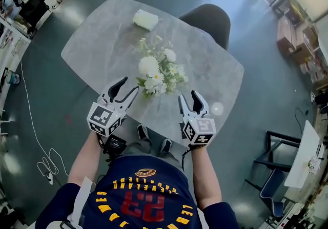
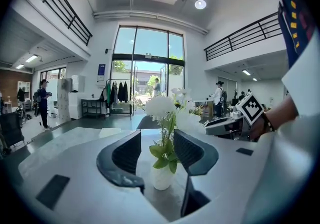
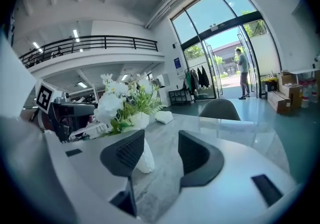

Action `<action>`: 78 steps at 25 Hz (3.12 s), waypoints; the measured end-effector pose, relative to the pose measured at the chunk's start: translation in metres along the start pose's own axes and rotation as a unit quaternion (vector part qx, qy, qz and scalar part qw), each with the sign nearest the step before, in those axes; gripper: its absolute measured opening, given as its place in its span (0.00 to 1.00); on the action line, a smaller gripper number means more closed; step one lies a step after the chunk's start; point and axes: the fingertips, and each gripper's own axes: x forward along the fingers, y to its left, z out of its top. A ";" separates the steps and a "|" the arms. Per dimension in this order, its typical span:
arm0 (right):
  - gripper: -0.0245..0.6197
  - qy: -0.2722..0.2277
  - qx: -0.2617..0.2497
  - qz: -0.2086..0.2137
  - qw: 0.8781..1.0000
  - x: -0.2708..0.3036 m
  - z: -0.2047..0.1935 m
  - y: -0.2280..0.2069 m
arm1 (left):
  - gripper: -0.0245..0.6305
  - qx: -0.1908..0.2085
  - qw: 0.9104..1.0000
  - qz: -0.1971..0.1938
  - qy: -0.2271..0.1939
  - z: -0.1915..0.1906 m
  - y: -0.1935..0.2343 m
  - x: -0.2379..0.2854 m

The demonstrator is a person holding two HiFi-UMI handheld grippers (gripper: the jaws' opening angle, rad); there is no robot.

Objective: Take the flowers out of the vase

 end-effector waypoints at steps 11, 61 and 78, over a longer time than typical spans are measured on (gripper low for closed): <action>0.35 0.090 -0.032 0.021 0.995 0.029 -0.049 0.027 | 0.34 0.073 0.992 -0.105 0.009 0.002 -0.019 0.039; 0.43 0.117 -0.124 0.144 0.975 0.090 -0.062 0.061 | 0.18 0.107 0.985 -0.120 0.058 -0.019 -0.031 0.087; 0.43 0.109 -0.168 0.154 0.967 0.096 -0.062 0.076 | 0.08 0.048 0.994 -0.094 0.031 -0.016 -0.023 0.076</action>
